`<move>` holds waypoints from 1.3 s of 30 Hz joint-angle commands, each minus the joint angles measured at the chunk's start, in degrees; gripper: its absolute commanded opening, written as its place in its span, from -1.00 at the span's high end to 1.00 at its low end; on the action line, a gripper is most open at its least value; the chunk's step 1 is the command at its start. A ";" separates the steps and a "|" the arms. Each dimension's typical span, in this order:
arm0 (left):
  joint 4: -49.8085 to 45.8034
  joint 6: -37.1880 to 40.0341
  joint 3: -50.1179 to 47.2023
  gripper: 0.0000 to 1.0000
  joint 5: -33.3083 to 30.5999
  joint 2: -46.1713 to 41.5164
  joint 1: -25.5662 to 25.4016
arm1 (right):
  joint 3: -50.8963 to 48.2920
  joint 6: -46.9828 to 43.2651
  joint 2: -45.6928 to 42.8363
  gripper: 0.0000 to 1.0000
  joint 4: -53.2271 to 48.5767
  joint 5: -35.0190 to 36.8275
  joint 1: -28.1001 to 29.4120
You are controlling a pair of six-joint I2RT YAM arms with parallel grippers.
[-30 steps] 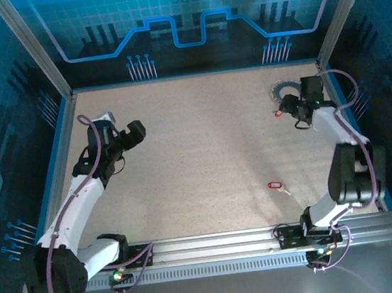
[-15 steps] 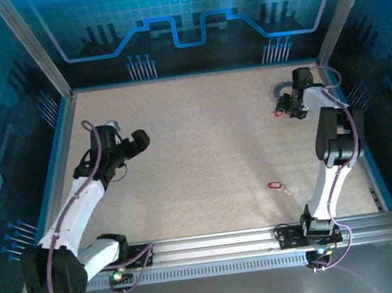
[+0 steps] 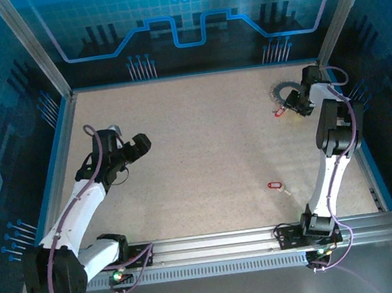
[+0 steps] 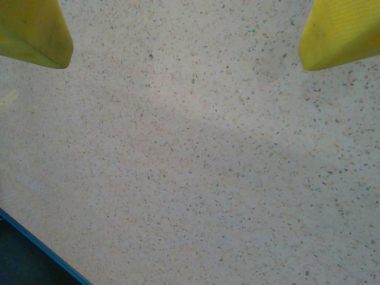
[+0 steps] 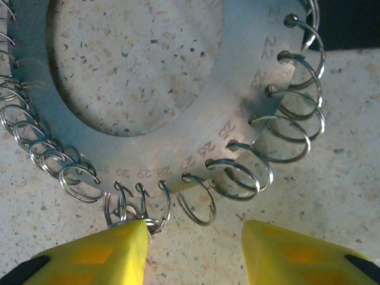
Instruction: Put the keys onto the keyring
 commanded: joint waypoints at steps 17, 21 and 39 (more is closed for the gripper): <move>-0.48 -0.22 -0.48 -0.98 1.01 -1.09 -0.09 | 0.38 -0.43 2.15 0.92 4.41 -4.72 -2.21; 1.31 -0.88 -1.34 -0.98 1.42 -0.82 -0.09 | -4.38 -0.52 -2.13 0.98 6.48 -5.14 -1.01; 2.43 -1.78 -1.74 -0.98 2.86 2.50 -0.48 | -23.61 2.35 -17.81 1.00 14.83 -3.81 24.42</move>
